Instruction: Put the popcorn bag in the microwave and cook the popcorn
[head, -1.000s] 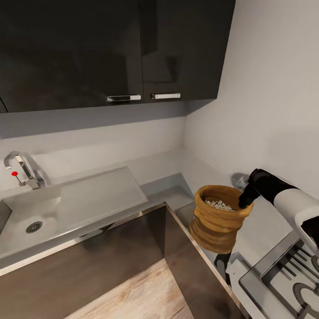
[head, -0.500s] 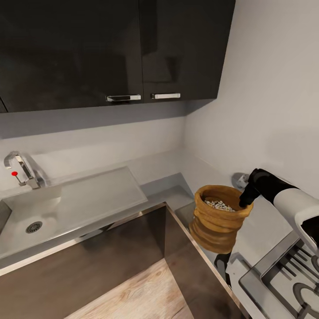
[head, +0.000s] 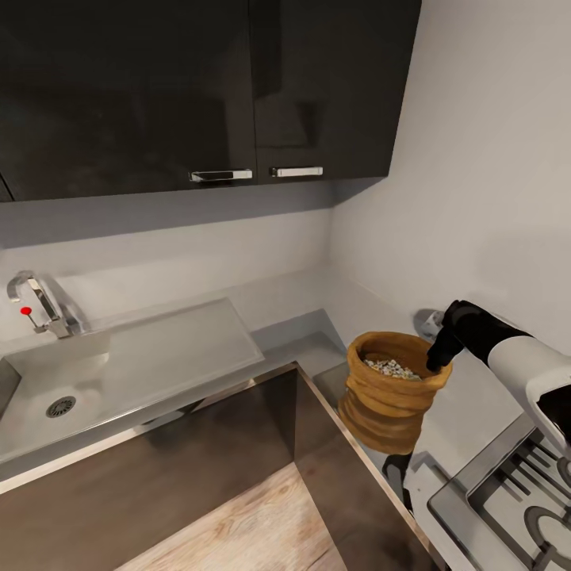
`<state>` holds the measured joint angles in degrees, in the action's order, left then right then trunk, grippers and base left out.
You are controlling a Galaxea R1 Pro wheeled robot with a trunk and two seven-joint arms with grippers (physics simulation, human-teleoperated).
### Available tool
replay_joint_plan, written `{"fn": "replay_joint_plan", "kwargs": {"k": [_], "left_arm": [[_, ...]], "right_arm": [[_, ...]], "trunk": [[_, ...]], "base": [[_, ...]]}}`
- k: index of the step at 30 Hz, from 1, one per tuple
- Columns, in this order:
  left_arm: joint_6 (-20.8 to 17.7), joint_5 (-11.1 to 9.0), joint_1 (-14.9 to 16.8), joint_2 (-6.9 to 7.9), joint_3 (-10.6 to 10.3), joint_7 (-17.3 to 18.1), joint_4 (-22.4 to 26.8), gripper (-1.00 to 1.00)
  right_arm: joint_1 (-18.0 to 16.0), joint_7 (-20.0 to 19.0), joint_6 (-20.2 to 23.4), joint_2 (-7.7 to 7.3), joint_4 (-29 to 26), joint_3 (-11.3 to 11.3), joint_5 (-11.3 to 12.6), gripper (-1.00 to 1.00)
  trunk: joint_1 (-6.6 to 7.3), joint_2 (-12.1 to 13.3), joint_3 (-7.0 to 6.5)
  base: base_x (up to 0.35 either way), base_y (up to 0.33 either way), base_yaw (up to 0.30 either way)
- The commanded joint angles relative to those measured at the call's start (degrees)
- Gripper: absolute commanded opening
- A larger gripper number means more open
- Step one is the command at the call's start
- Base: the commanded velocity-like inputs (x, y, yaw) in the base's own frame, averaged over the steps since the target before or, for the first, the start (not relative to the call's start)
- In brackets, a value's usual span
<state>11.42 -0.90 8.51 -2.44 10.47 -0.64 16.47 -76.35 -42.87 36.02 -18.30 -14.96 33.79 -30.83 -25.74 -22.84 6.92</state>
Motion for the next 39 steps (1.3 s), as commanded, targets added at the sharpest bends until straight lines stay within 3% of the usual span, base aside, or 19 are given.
{"fn": "replay_joint_plan", "kwargs": {"k": [1, 5, 10, 16, 21, 27, 29, 31, 34, 35, 39], "left_arm": [[0.2, -0.1, 0.1, -0.02, 0.1, -0.1, 0.0, 1.00], [0.2, -0.1, 0.1, -0.02, 0.1, -0.1, 0.0, 1.00], [0.2, -0.1, 0.1, -0.02, 0.1, -0.1, 0.0, 1.00], [0.2, -0.1, 0.1, -0.02, 0.1, -0.1, 0.0, 1.00], [0.2, -0.1, 0.1, -0.02, 0.2, -0.1, 0.0, 1.00], [0.2, -0.1, 0.1, -0.02, 0.2, 0.0, 0.0, 1.00], [0.2, -0.1, 0.1, -0.02, 0.2, -0.1, 0.0, 1.00], [0.2, -0.2, 0.1, -0.02, 0.2, -0.1, 0.0, 1.00], [0.2, -0.2, 0.1, -0.02, 0.3, -0.1, 0.0, 1.00], [0.2, -0.2, 0.1, -0.02, 0.3, -0.1, 0.0, 1.00], [0.2, -0.2, 0.1, -0.01, 0.3, -0.1, 0.0, 1.00]], "right_arm": [[0.8, -0.7, 1.3, 0.00, -0.2, -0.3, 1.3, -1.00], [-0.7, -1.9, 2.8, -0.12, -0.8, -0.3, 1.3, -1.00], [-1.6, -6.2, 8.5, -0.56, -6.9, -0.2, 0.9, -1.00], [-2.3, -9.2, 9.9, -0.59, -7.6, -0.2, 0.7, -1.00], [-7.4, -15.2, 11.7, -0.84, -7.0, 0.3, 0.6, -1.00], [-10.8, -16.1, 16.3, -1.40, -7.3, 0.5, 0.3, -1.00], [-11.9, -16.1, 17.0, -1.40, -7.4, 0.6, -1.3, -1.00], [-13.2, -16.4, 17.5, -1.24, -7.4, 0.5, -4.6, -1.00], [-13.9, -19.2, 19.7, -1.25, -7.5, 0.5, -8.0, -1.00], [-14.0, -19.5, 21.0, -1.29, -7.6, 0.5, -10.5, -1.00], [-13.7, -19.5, 21.4, -1.22, -7.6, 0.5, -11.6, -1.00]], "trunk": [[-0.05, -0.1, 0.14], [-0.05, -0.1, 0.14], [-0.05, -0.1, 0.14], [-0.05, -0.1, 0.14], [-0.05, -0.1, 0.14], [-0.05, -0.1, 0.14], [-0.05, -0.1, 0.14], [-0.05, -0.1, 0.14], [-0.05, -0.1, 0.14], [-0.05, -0.1, 0.14], [-0.05, -0.1, 0.14]], "base": [[0.000, 0.000, 0.000], [0.000, 0.000, 0.000], [0.000, 0.000, 0.000], [0.000, 0.000, 0.000], [0.000, 0.000, 0.000], [0.000, 0.000, 0.000], [0.000, 0.000, 0.000], [0.000, 0.000, 0.000], [-0.002, 0.000, 0.000], [-0.226, 0.000, 0.000], [-0.322, 0.084, 0.000]]}}
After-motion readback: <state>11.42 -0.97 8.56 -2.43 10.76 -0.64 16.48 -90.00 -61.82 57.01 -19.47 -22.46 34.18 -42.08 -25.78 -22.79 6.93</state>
